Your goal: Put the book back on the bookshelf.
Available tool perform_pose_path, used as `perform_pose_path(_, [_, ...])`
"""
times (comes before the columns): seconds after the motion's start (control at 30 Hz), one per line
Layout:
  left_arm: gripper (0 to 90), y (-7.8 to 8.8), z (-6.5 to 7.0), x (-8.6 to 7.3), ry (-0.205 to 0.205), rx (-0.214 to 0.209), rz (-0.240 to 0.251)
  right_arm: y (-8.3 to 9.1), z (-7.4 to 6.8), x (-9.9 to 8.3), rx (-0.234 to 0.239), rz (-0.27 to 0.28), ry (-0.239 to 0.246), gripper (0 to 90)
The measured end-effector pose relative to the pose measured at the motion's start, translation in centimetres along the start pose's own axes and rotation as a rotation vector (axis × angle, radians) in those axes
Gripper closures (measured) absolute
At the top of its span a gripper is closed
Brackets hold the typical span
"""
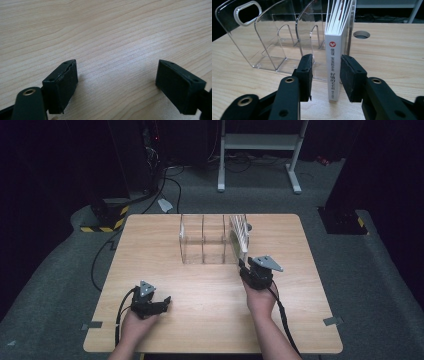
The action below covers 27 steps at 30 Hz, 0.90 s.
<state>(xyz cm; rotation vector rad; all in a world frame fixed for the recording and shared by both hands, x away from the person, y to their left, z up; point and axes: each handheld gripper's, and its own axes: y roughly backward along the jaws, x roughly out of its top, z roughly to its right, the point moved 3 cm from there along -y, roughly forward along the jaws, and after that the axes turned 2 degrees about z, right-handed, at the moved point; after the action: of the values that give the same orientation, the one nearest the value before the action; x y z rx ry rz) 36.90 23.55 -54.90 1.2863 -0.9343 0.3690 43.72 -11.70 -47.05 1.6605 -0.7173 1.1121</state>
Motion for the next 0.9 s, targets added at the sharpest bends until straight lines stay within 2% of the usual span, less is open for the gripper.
perform_pose_path(0.27, [18.0,0.0,0.0,0.0,-0.001,0.000,0.000,0.5,-0.3,-0.8,0.032,-0.024,0.061,48.9])
perform_pose_path(0.47, [18.0,0.0,0.0,0.0,0.001,0.000,0.000,1.3,0.3,-1.8,0.042,-0.037,0.079,39.9])
perform_pose_path(0.67, [17.6,0.0,0.0,0.0,-0.001,-0.001,0.001,2.3,2.0,-2.9,0.028,-0.051,0.091,32.7])
perform_pose_path(0.77, [17.6,0.0,0.0,0.0,-0.002,-0.001,0.001,3.1,3.3,-3.7,0.006,-0.064,0.095,30.6])
perform_pose_path(0.9, [17.6,0.0,0.0,0.0,0.001,0.000,0.003,4.2,5.4,-4.7,-0.035,-0.088,0.075,29.4])
